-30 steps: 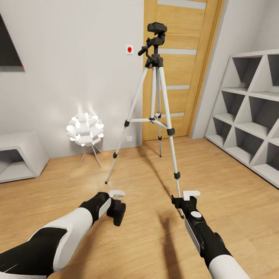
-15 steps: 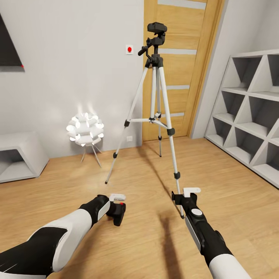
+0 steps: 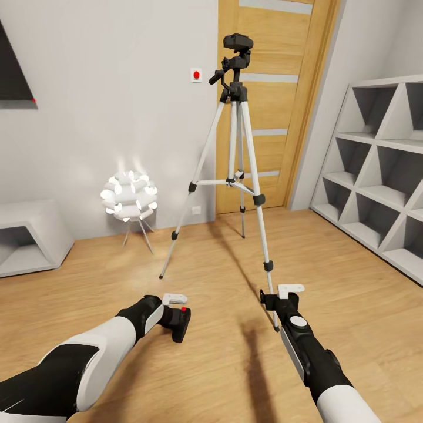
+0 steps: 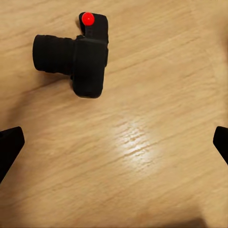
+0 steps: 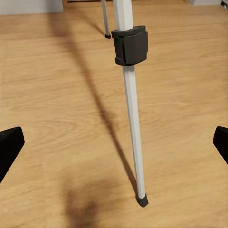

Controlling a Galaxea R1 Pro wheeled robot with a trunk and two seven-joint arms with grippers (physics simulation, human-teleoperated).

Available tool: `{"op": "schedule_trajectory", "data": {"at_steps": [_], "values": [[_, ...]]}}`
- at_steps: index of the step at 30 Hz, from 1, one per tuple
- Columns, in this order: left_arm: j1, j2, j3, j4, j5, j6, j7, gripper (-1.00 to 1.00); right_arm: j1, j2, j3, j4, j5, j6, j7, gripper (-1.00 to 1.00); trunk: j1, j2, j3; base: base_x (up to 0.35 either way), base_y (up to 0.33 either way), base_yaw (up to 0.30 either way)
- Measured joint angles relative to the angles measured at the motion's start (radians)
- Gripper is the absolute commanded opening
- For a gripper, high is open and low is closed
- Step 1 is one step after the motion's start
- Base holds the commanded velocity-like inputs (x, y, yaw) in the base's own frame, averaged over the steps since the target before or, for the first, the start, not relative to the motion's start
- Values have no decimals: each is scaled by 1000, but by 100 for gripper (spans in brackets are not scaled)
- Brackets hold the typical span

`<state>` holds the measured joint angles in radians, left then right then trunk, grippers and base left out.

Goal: Attach the digital camera to the camera tripod in the bedroom.

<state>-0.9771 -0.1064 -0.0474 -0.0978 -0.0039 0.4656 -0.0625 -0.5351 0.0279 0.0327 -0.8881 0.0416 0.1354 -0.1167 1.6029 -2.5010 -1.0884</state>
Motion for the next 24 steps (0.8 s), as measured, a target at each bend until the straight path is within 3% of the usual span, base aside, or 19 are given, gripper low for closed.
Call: {"op": "schedule_trajectory", "data": {"at_steps": [3, 17, 24], "values": [[0, 0, 0, 0, 0, 0, 1, 100, 0, 0, 0, 0, 0, 0, 0, 100, 0, 0, 0, 0, 0, 0], [0, 0, -1, 0, 0, -1, 4, 100, 0, 1, 1, 0, 0, 0, 0, 100, 6, -3, -54, 0, 0, 0], [0, -5, -2, 0, 1, -4, 101, 100, 0, 0, 1, -1, 0, -1, 1, 100, 10, -5, -81, 0, 0, 0]]}}
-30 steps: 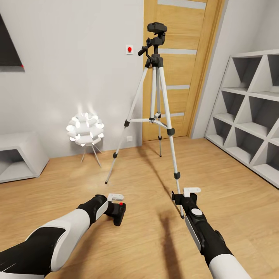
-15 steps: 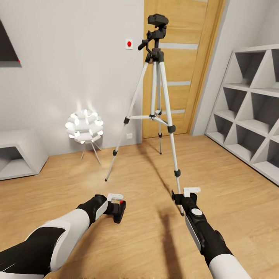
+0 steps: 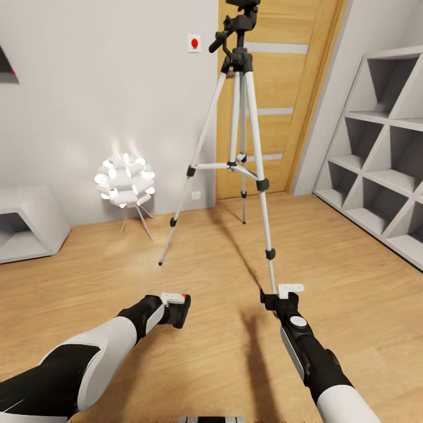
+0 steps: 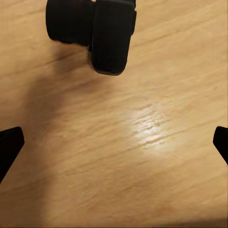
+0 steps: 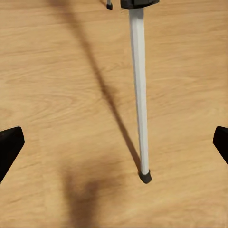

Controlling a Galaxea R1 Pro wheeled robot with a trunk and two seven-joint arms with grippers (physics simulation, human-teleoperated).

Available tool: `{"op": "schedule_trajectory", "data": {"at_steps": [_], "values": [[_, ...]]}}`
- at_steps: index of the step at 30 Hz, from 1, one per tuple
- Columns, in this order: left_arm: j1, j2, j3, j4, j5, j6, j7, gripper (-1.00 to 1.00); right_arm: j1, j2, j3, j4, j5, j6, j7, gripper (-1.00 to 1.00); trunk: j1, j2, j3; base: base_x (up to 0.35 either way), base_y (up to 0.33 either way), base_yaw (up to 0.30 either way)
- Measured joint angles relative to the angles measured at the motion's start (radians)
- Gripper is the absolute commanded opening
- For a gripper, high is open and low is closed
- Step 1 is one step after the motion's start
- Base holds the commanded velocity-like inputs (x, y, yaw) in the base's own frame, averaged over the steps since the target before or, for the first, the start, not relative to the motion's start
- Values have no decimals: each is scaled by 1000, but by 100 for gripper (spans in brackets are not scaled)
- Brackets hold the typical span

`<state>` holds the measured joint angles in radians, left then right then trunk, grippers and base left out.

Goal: Attach the digital camera to the camera tripod in the bedroom.

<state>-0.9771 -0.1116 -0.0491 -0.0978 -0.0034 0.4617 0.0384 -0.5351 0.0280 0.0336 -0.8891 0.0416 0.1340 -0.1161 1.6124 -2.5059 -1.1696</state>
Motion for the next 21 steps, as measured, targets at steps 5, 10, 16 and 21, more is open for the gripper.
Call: {"op": "schedule_trajectory", "data": {"at_steps": [5, 10, 16, 21], "values": [[0, 0, 1, -3, 0, -3, 11, 100, 0, 0, 0, -1, 0, -11, 1, 100, 2, -1, -19, 0, 0, 0], [0, -1, 0, -7, 0, -4, 14, 100, 0, 2, 1, -11, 0, -73, 1, 100, 4, -2, -39, 0, 0, 0], [0, -3, 1, -7, -1, -5, 14, 100, 0, 3, 3, -32, 0, -105, 1, 100, 7, -4, -62, 0, 0, 0], [0, -3, -8, -8, -1, -5, 15, 100, 0, 2, 4, -46, 1, -112, 1, 100, 9, -5, -81, 0, 0, 0]]}}
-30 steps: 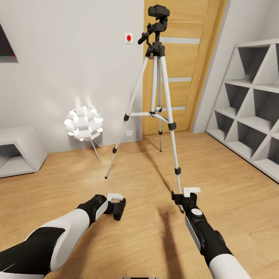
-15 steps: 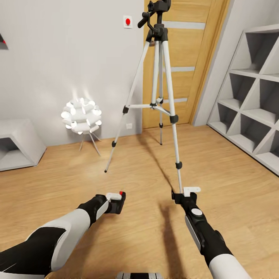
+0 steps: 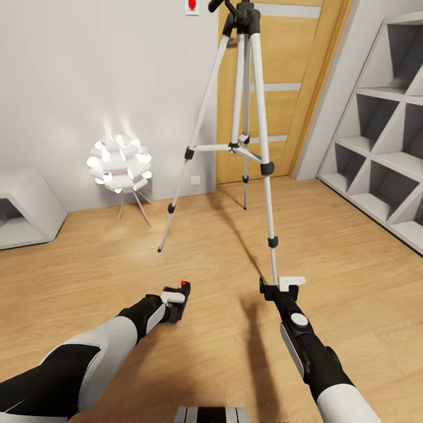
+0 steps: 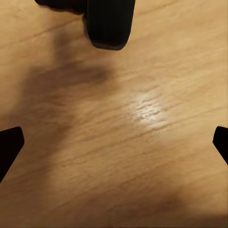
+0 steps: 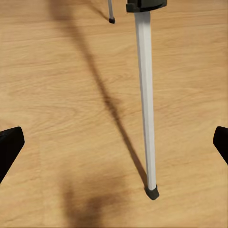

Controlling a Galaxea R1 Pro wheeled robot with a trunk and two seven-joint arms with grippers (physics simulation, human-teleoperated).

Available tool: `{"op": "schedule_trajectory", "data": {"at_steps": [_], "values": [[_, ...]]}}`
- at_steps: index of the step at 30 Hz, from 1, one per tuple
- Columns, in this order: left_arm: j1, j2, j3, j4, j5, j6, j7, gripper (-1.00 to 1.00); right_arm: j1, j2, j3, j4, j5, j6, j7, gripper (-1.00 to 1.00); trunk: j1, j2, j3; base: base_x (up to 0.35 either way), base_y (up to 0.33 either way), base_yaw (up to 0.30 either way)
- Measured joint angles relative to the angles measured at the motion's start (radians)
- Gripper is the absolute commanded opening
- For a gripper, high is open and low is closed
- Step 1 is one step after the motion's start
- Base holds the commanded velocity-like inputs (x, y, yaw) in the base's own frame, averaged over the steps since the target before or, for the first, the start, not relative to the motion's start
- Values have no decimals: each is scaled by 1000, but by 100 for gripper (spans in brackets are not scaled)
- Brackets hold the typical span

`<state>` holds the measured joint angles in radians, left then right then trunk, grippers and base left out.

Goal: Attach the digital camera to the camera tripod in the bedroom.

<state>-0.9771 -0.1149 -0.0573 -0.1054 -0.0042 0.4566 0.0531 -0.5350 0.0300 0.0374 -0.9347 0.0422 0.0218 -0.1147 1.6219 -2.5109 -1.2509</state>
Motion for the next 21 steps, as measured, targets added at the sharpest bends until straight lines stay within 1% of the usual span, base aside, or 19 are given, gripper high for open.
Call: {"op": "schedule_trajectory", "data": {"at_steps": [5, 10, 17, 21], "values": [[0, -1, -19, -3, 0, 0, 0, 100, 0, -3, 0, -28, 1, -3, 0, 100, 2, -1, -19, 0, 0, 0], [0, -2, -21, -19, 1, 0, 0, 100, 0, -4, 0, -36, 1, -5, 0, 100, 4, -2, -39, 0, 0, 0], [0, -2, -26, -56, 1, 0, 0, 100, 0, -5, 0, -52, 1, -18, 0, 100, 8, -4, -66, 0, 0, 0], [0, -2, -39, -100, 1, 1, 1, 100, 0, -6, 0, -55, 1, -22, 1, 100, 9, -5, -81, 0, 0, 0]]}}
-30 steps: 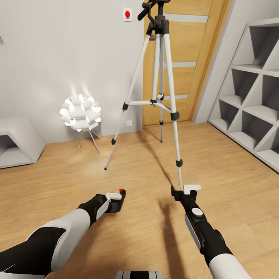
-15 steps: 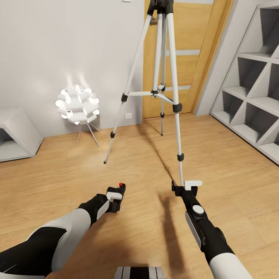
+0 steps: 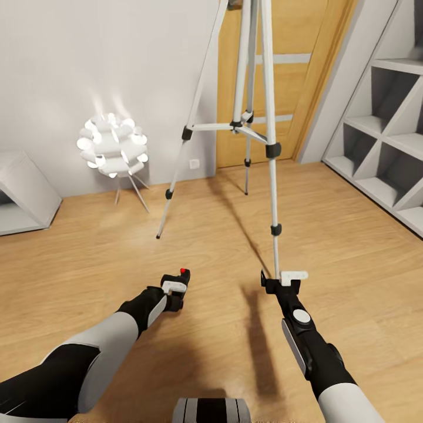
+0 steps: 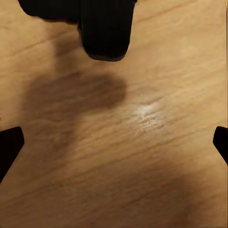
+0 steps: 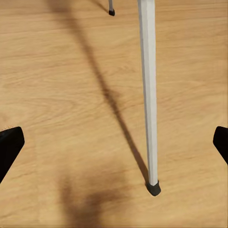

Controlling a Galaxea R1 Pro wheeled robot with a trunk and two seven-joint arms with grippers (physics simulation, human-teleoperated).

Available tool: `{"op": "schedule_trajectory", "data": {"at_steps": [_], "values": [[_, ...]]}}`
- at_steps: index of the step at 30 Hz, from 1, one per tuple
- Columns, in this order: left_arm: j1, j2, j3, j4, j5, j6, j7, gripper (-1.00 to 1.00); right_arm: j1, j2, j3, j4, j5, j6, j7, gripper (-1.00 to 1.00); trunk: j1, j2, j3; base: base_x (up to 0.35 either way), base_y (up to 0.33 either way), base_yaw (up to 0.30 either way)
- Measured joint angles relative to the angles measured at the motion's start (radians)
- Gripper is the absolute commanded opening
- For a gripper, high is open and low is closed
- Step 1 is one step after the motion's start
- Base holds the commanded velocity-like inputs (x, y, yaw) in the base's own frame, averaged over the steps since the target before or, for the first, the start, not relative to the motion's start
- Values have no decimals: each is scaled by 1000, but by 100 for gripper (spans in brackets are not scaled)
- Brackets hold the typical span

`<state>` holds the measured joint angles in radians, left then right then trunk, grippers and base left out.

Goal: Attach the digital camera to the camera tripod in the bedroom.

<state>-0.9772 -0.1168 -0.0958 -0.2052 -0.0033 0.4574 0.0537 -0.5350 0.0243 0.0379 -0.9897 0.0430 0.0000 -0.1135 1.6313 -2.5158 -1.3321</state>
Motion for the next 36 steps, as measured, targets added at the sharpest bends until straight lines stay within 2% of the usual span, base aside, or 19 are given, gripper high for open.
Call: {"op": "schedule_trajectory", "data": {"at_steps": [17, 20, 24, 29, 36], "values": [[0, 0, -28, -135, 0, 6, 1, 100, 0, -1, -1, -28, 0, -1, 0, 100, 8, -4, -66, 0, 0, 0], [0, 0, -44, -150, -1, 6, 1, 100, 0, -1, -1, -33, 0, -1, 0, 100, 9, -5, -77, 0, 0, 0], [0, 0, -84, -168, -2, 7, 1, 100, 0, -1, -1, -53, 0, -1, 0, 100, 11, -6, -93, 0, 0, 0], [0, 0, -155, -179, -2, 9, 6, 100, 0, -1, 2, -109, 0, 1, 6, 100, 13, -7, -112, 0, 0, 0], [0, 0, -169, -180, -2, 10, 14, 100, 0, -2, 1, -134, 0, 1, 32, 100, 16, -8, -139, 0, 0, 0]]}}
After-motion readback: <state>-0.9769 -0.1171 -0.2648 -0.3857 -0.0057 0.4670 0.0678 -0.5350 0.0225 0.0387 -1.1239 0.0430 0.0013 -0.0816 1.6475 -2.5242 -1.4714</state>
